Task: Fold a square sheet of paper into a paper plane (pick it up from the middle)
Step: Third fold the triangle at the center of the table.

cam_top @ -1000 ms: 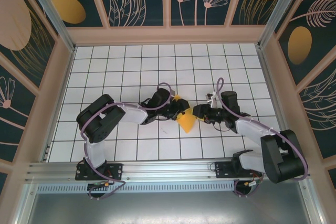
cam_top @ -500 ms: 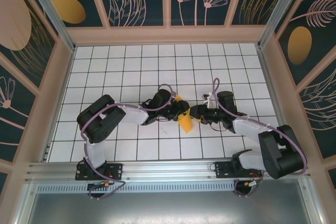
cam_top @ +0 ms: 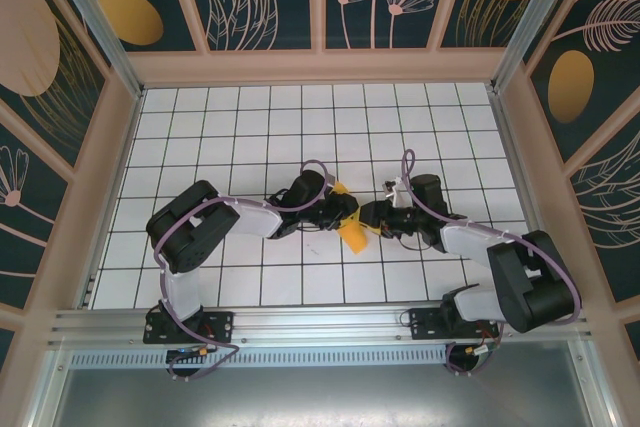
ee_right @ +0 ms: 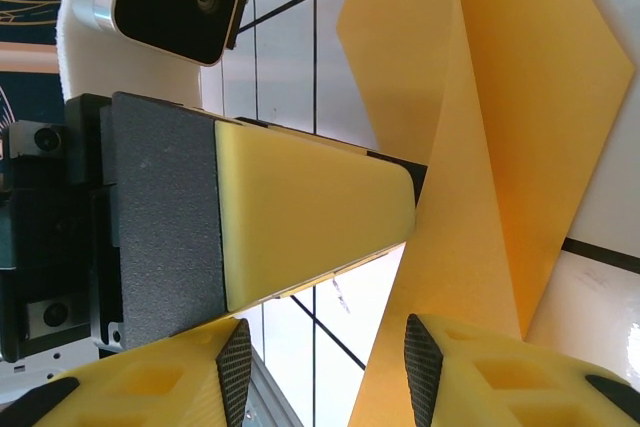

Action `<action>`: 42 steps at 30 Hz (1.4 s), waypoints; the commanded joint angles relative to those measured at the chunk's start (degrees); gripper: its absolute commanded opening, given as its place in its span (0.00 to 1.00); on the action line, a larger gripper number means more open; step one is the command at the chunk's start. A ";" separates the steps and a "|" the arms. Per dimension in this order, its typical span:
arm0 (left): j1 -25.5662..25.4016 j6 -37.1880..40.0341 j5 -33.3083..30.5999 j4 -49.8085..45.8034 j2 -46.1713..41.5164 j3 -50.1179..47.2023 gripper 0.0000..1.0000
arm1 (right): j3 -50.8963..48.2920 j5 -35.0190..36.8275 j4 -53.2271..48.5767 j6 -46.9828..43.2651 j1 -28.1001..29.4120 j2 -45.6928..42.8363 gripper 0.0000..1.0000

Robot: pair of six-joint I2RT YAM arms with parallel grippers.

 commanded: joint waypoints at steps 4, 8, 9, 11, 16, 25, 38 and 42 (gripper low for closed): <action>-0.46 2.80 2.58 -1.86 -0.03 -0.30 0.22 | 1.21 1.37 3.93 1.23 0.30 0.17 0.48; -0.45 2.76 3.12 -0.74 0.06 -0.78 0.21 | 1.04 1.44 4.71 1.81 0.27 0.26 0.48; -0.50 3.09 3.01 -1.01 0.10 -0.70 0.21 | 1.03 1.48 4.76 1.85 0.33 0.27 0.48; -0.51 3.77 3.34 -1.51 0.45 -0.26 0.19 | 1.12 1.40 4.58 1.76 0.25 0.26 0.48; -0.49 4.82 1.60 -2.17 0.02 -0.74 0.05 | 1.21 1.82 3.68 1.40 0.33 -0.18 0.48; 0.50 6.08 1.20 -1.53 -0.31 -0.90 0.00 | 2.00 5.60 -4.29 -2.56 -1.05 -4.45 0.48; 4.12 11.79 6.66 -3.56 -0.17 -0.25 0.01 | 2.66 6.81 -7.75 -6.08 -1.31 -0.59 0.19; 4.65 14.69 7.86 -5.87 0.87 1.58 0.01 | 4.06 7.49 -8.86 -6.67 0.14 -0.05 0.19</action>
